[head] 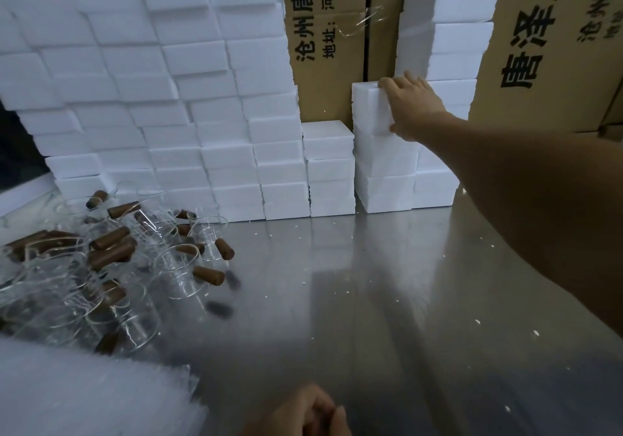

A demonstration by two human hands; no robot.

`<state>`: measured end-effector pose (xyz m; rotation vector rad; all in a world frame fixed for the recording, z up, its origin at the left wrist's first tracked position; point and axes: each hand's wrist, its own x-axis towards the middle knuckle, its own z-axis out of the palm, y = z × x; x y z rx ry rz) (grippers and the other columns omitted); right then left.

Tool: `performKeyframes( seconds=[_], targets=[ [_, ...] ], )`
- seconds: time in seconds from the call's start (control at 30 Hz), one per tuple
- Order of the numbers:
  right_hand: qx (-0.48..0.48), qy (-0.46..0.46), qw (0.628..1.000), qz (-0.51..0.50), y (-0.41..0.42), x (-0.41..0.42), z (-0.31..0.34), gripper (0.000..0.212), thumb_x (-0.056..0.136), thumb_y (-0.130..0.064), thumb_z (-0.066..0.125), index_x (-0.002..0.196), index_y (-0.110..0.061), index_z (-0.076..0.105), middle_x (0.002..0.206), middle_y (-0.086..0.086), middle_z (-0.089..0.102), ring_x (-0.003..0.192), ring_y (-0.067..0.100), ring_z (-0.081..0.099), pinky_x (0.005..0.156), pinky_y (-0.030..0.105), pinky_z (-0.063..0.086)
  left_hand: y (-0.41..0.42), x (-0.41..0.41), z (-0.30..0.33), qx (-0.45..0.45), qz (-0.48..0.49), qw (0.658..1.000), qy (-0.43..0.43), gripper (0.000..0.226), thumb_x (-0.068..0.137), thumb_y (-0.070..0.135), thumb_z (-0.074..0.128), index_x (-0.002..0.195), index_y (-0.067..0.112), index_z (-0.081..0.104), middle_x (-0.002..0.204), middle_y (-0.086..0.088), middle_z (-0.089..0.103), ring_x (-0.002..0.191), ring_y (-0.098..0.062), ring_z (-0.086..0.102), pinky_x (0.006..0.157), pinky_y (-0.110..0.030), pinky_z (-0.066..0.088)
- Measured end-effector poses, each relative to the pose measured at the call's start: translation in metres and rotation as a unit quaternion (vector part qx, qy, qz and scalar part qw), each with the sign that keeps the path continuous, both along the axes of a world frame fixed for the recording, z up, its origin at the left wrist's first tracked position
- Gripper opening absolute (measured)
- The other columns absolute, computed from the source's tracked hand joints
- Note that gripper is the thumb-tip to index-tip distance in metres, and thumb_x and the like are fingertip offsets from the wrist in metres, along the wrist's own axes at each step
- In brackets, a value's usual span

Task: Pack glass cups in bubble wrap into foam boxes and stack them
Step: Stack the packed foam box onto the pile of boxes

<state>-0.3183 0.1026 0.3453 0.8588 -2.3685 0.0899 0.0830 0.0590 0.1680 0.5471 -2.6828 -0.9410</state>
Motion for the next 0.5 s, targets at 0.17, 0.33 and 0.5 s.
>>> performKeyframes(
  seconds=[0.17,0.33,0.5],
  targets=[
    [0.020,-0.029,0.999,-0.010,-0.007,0.005,0.006,0.087,0.080,-0.010,0.077,0.151,-0.006,0.027,0.155,0.018,0.032,0.146,0.038,0.022,0.121,0.051,0.016,0.000,-0.014,0.000,-0.019,0.027,0.999,0.014,0.026,0.090,0.045,0.062,0.070,0.034,0.050,0.058,0.002,0.047,0.067,0.013,0.052,0.064,-0.006,0.037],
    [-0.085,0.039,0.994,0.047,-0.024,0.030,-0.008,0.084,0.074,-0.026,0.066,0.148,-0.007,0.032,0.156,0.015,0.030,0.149,0.032,0.021,0.122,0.052,0.012,0.001,-0.008,-0.024,-0.020,0.051,0.987,0.152,0.038,0.064,0.040,0.073,0.047,0.027,0.042,0.040,0.013,0.038,0.040,-0.001,0.037,0.048,-0.008,0.033],
    [0.051,0.084,0.990,0.104,-0.050,0.046,-0.040,0.101,0.074,-0.059,0.073,0.150,-0.010,0.029,0.149,0.015,0.040,0.135,0.034,0.040,0.119,0.048,0.023,-0.002,-0.010,-0.020,-0.024,0.023,0.986,0.166,0.033,0.059,0.045,0.066,0.049,0.036,0.036,0.041,0.017,0.031,0.036,0.005,0.031,0.043,-0.002,0.027]
  ],
)
